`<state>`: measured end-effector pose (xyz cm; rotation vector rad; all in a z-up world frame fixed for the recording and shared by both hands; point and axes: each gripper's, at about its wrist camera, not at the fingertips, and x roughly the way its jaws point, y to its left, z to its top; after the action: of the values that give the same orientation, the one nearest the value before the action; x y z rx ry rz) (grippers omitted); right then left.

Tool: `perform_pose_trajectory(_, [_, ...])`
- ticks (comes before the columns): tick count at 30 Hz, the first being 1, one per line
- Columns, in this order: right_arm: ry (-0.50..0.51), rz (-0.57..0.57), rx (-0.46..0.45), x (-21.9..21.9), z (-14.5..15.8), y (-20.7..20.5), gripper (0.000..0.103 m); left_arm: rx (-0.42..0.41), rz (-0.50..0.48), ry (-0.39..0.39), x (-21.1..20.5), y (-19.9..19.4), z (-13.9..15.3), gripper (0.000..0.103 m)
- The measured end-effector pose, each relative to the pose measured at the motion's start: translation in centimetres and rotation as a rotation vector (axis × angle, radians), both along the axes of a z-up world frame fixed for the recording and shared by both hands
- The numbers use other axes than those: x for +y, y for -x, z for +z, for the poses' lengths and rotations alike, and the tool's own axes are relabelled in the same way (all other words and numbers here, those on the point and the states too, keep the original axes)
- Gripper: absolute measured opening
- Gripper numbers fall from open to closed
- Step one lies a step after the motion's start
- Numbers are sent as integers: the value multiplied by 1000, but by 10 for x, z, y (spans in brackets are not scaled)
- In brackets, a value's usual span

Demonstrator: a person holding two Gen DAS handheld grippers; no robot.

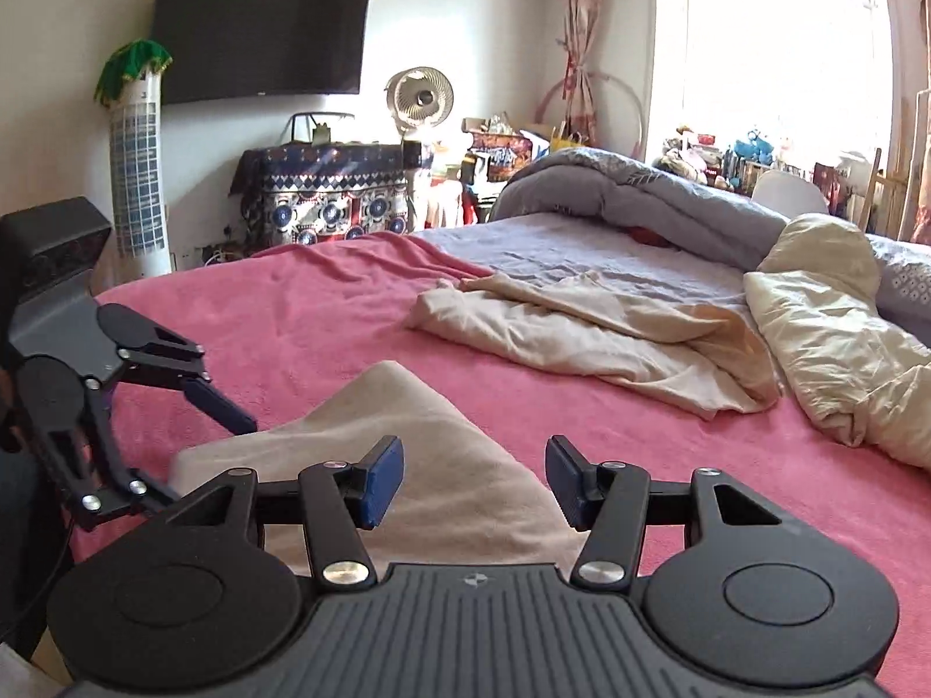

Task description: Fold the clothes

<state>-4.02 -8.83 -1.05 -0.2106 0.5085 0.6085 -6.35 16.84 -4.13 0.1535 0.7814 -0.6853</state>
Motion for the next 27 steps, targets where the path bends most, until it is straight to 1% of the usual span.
perform_pose_trajectory(2, [49,0,42,7,-22,-9,57,11,20,25,4,-1,-3,91])
perform_pose_trajectory(4, [26,-9,47,1,-42,-8,58,19,35,47,7,-2,-7,92])
perform_pose_trajectory(6, [-9,-15,44,-7,-48,-2,59,23,45,64,9,-3,-9,92])
perform_pose_trajectory(8, [15,-24,41,-13,-45,4,61,21,52,67,11,-2,-10,92])
perform_pose_trajectory(9, [30,-29,39,-15,-43,7,67,20,56,69,12,-1,-10,92])
perform_pose_trajectory(10, [32,-38,44,-20,-43,10,69,20,62,70,13,0,-10,92])
perform_pose_trajectory(12, [27,-59,59,-30,-44,15,73,19,76,72,15,4,-9,92])
perform_pose_trajectory(14, [-5,-110,94,-43,-40,16,73,16,102,63,18,12,-6,92])
perform_pose_trajectory(15, [-19,-141,99,-48,-36,17,72,3,115,50,19,17,-2,92])
perform_pose_trajectory(17, [-23,-187,57,-55,-24,27,72,-49,132,19,22,30,9,92])
perform_pose_trajectory(19, [-57,-196,8,-60,-12,35,72,-121,145,16,25,35,26,92])
perform_pose_trajectory(20, [-85,-181,0,-60,-6,37,71,-158,151,17,27,38,35,92])
perform_pose_trajectory(22, [-130,-122,6,-55,3,40,65,-196,149,59,27,30,52,92])
perform_pose_trajectory(23, [-140,-75,20,-49,6,41,54,-212,143,87,25,23,61,92])
perform_pose_trajectory(24, [-118,-27,28,-39,7,45,48,-222,130,109,21,15,68,92])
perform_pose_trajectory(25, [-85,23,34,-28,8,49,46,-231,115,129,15,6,74,92])
perform_pose_trajectory(27, [-28,93,45,-10,-1,56,45,-247,86,137,-2,-12,77,92])
